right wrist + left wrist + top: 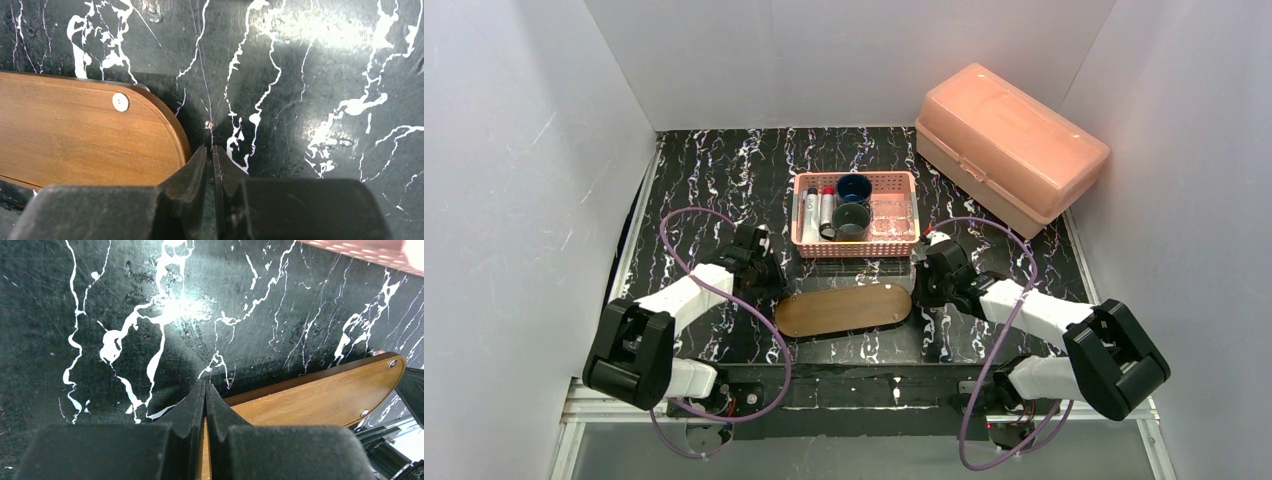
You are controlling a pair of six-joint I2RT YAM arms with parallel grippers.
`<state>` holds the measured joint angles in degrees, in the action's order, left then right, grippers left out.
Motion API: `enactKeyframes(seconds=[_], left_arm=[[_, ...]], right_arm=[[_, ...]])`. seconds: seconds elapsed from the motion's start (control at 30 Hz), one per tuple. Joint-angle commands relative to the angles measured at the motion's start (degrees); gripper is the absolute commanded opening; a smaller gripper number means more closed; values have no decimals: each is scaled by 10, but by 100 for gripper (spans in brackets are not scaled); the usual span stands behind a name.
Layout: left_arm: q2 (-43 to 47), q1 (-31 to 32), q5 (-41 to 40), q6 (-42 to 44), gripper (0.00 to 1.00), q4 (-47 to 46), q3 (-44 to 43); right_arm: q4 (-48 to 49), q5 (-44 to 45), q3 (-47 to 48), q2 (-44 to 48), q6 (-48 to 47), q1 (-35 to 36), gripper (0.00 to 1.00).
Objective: Prepare toiletry sets of a toothbrush and toothpaste on the tray
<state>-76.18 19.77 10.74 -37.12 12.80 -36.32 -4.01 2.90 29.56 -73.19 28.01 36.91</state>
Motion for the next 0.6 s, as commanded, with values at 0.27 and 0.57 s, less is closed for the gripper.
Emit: enactKeyframes(seconds=[0.27, 0.57], left_arm=[[38, 10, -4, 0, 0, 23, 10], [104, 10, -67, 8, 4, 93, -25]], right_arm=[[-50, 24, 6, 52, 8, 14, 17], [-91, 78, 83, 34, -23, 14, 17]])
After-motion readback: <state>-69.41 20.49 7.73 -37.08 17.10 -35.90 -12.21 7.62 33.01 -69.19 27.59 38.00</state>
